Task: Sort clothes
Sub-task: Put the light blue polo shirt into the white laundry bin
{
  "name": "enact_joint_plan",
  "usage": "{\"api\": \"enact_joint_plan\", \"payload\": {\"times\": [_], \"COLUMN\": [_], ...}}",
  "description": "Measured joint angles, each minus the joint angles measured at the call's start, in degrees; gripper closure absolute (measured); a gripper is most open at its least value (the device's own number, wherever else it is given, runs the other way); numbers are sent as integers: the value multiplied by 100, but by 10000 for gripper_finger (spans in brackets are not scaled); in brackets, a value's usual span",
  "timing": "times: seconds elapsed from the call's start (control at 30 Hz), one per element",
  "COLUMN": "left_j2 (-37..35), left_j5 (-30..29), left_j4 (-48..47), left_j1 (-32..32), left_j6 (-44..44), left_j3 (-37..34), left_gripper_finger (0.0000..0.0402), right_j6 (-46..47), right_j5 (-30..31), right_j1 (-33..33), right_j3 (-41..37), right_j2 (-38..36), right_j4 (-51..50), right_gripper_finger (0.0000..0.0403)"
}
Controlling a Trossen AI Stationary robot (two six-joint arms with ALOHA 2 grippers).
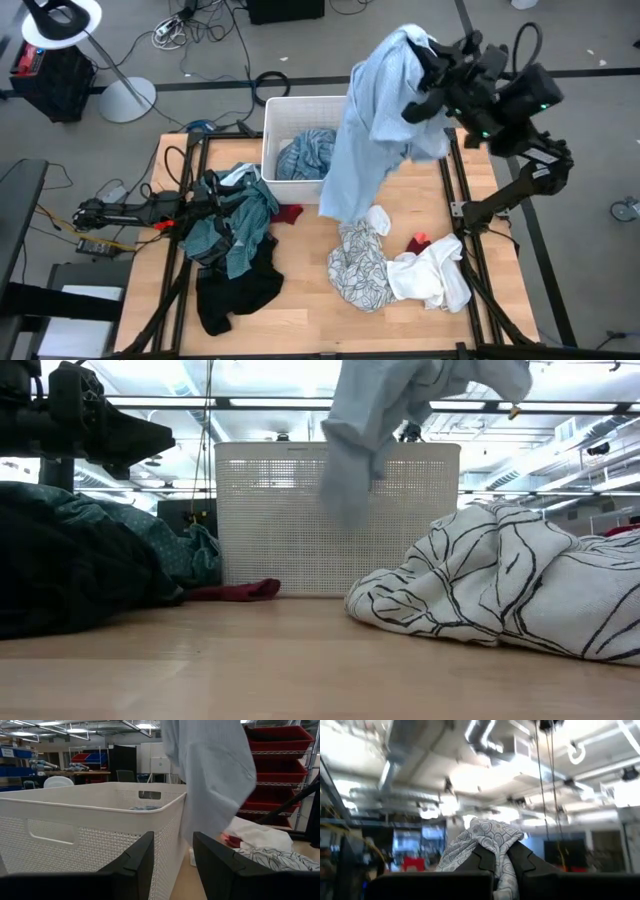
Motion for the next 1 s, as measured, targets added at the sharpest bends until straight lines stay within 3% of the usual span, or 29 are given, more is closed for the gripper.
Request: {"api": "enact_joint_plan", "payload": {"times": [0.27, 0.43, 0.63, 0.77, 0.87, 1.0], "left_j2": [0, -2, 0, 0, 0, -2], "left_j5": [0, 1, -1, 1, -3, -1], "left_j4": [-2, -2, -4, 1, -22, 1], "left_j1": [1, 0, 2, 2, 1, 0], "left_j6": [-1, 0, 0, 0, -1, 0], "left_j3": [-1, -1, -1, -1, -1, 1], "left_gripper_finger": [259, 259, 259, 259, 259, 259], "right_j6": [115, 812, 1627, 2177, 2760, 3154], "right_j5": [-804, -1466, -1747, -1754, -1877, -2501], "right_j1": [-767, -1351, -1982, -2396, -2665, -2821], "right_j3": [221, 1159, 2539, 2291, 2293, 2293], "right_j2": [815, 1585, 2671, 2735, 2713, 2711], "right_j4": [1344, 1386, 1409, 2410, 2235, 1619], "right_gripper_finger": [395, 395, 395, 395, 395, 395]}}
